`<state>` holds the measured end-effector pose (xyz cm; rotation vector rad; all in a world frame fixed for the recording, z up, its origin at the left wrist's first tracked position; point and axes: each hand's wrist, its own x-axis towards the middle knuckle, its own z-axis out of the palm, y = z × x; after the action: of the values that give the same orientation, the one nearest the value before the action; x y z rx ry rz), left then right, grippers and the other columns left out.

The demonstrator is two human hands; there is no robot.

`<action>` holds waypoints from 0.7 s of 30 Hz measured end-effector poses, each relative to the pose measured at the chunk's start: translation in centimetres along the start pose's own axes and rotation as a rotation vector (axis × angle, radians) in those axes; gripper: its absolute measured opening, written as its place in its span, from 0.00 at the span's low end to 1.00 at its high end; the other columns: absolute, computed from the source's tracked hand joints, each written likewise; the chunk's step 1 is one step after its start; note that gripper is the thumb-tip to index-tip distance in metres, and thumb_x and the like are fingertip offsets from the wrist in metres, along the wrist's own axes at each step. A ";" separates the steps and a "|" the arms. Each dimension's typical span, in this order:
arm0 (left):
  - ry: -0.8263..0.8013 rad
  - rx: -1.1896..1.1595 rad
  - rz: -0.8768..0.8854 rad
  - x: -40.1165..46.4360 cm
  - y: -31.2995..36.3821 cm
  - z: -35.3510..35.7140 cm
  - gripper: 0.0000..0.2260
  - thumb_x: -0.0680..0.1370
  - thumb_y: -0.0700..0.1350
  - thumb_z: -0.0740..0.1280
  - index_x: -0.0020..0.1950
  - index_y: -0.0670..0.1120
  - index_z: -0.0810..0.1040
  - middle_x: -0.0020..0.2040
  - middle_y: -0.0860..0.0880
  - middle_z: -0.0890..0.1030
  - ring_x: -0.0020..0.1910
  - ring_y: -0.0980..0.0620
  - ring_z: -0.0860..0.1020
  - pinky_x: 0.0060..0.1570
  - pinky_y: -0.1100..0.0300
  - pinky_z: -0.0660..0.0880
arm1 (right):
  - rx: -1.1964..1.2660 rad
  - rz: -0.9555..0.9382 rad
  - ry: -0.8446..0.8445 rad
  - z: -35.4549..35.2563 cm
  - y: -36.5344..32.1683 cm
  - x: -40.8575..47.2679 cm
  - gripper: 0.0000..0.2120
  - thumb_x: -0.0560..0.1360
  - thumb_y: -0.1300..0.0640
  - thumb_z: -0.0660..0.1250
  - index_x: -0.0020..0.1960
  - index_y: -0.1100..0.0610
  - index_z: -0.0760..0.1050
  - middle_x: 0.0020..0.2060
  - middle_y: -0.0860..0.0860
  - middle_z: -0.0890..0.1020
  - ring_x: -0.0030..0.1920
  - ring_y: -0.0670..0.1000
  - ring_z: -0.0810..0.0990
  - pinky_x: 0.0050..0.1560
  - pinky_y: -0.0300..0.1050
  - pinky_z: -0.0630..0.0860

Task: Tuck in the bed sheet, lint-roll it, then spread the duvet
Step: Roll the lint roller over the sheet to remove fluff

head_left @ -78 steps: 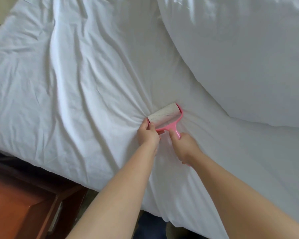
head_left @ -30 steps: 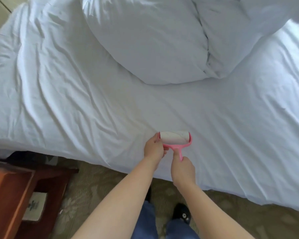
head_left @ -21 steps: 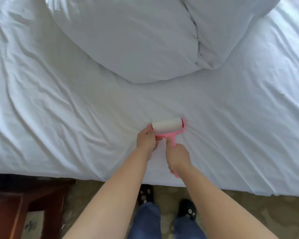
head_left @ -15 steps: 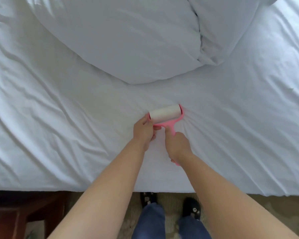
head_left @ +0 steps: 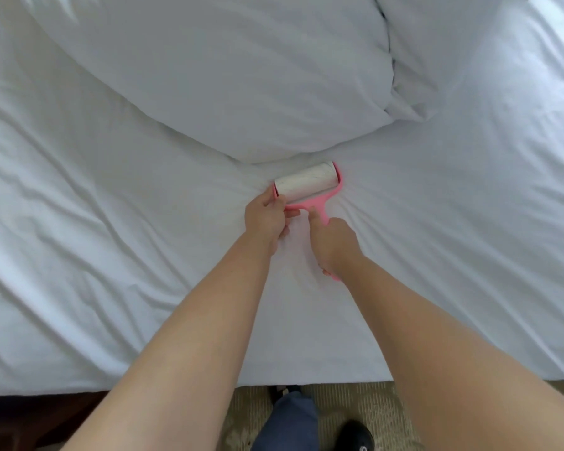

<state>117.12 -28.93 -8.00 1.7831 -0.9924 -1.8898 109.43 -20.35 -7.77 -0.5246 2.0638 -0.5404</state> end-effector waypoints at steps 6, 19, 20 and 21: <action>0.012 -0.028 -0.025 -3.6 -1.6 0.1 0.16 0.82 0.37 0.57 0.67 0.48 0.73 0.43 0.40 0.81 0.19 0.61 0.73 0.29 0.62 0.64 | -0.021 -0.019 -0.027 -0.5 2.4 -2.5 0.28 0.79 0.35 0.47 0.49 0.59 0.71 0.37 0.53 0.74 0.35 0.55 0.75 0.33 0.43 0.69; 0.070 -0.033 -0.084 -15.6 -10.7 1.0 0.12 0.82 0.39 0.56 0.59 0.51 0.77 0.44 0.41 0.82 0.23 0.59 0.75 0.28 0.63 0.65 | 0.000 -0.004 -0.092 -2.0 12.6 -13.5 0.25 0.80 0.38 0.46 0.37 0.55 0.66 0.32 0.51 0.70 0.31 0.50 0.69 0.31 0.42 0.64; 0.071 -0.028 -0.083 -16.2 -10.8 1.1 0.12 0.82 0.39 0.56 0.58 0.51 0.77 0.43 0.41 0.83 0.23 0.59 0.75 0.28 0.63 0.65 | -0.012 -0.013 -0.081 -2.3 12.8 -14.1 0.25 0.80 0.38 0.46 0.37 0.55 0.67 0.33 0.51 0.72 0.31 0.50 0.70 0.30 0.42 0.64; 0.071 -0.024 -0.077 -16.9 -10.9 1.1 0.13 0.82 0.39 0.56 0.57 0.51 0.77 0.42 0.42 0.83 0.24 0.58 0.75 0.28 0.62 0.66 | -0.033 -0.031 -0.063 -2.7 13.0 -14.6 0.25 0.80 0.39 0.46 0.38 0.56 0.68 0.34 0.52 0.73 0.32 0.50 0.71 0.30 0.43 0.64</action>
<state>120.60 -9.63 -3.52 1.8852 -0.8845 -1.8613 112.33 -1.20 -4.03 -0.5865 2.0103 -0.5024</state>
